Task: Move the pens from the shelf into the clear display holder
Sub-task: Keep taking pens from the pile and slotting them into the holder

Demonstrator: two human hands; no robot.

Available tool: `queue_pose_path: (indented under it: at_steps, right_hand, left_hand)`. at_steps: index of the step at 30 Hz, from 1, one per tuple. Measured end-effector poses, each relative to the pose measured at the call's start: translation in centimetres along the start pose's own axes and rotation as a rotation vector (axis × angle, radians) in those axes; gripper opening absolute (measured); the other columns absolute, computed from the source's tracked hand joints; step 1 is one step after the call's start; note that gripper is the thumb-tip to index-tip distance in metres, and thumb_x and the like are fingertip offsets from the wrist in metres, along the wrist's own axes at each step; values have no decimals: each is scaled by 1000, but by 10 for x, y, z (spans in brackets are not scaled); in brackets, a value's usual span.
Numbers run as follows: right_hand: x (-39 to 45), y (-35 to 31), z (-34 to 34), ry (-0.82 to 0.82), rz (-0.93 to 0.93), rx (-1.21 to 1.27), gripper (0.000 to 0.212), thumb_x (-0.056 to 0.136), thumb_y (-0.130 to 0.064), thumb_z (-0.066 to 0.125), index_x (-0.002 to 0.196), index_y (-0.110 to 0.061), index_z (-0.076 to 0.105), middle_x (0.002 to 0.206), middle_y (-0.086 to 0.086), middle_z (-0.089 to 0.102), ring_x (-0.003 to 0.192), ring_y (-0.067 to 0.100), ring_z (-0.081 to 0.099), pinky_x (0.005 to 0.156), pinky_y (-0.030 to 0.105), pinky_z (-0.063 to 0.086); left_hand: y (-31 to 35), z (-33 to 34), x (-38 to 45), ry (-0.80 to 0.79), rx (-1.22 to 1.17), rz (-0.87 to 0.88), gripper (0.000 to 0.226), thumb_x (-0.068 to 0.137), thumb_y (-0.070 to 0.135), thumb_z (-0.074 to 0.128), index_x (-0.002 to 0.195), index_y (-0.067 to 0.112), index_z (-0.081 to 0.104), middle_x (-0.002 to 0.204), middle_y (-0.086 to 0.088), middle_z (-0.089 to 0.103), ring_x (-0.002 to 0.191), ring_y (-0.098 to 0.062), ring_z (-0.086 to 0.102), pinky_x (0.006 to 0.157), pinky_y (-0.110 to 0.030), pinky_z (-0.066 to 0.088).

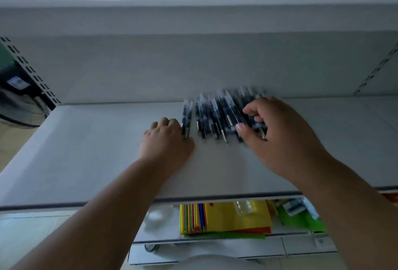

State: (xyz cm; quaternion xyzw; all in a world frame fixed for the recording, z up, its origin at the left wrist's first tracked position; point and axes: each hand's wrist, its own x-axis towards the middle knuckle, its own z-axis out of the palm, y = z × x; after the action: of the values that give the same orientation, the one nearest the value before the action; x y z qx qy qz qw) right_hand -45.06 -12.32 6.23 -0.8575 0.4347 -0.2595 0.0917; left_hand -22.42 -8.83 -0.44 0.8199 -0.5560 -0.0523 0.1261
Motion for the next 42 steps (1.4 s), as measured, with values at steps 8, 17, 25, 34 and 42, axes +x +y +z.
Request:
queue_pose_path:
  at_steps: [8,17,25,34,42]
  right_hand:
    - [-3,2,8,-6,12,-7,38,87,-46,53,113,-20,59,105,-8,58,95,11,55,72,25,36]
    - [3,18,10,22,40,14,35,89,-44,55,112,-18,58,105,-6,59,96,11,54,74,28,41]
    - [26,37,31,-64,191,-50,21,91,-34,64,105,-18,59,96,-6,57,86,14,55,74,29,45]
    - [40,24,42,-263,239,-310,27,95,-35,58,111,-13,58,110,5,61,97,27,60,74,28,39]
    - [38,21,49,-201,390,-229,16,88,-27,61,81,-14,54,73,2,58,72,27,58,60,27,37]
  left_hand:
    - [10,-3,22,-53,193,31,29,91,39,46,86,14,58,71,-4,50,71,-27,53,61,-29,40]
    - [0,-5,-7,84,-153,39,26,96,33,39,77,16,44,70,1,44,68,-27,45,57,-34,30]
    - [17,-26,-65,126,-699,139,31,93,18,47,63,14,39,47,8,40,44,-9,34,42,-21,26]
    - [6,-33,-81,85,-776,202,32,80,44,38,70,15,45,53,8,43,48,-9,35,47,-28,29]
    - [8,-25,-83,11,-860,134,27,97,19,47,71,14,44,52,9,39,50,-9,31,50,-36,28]
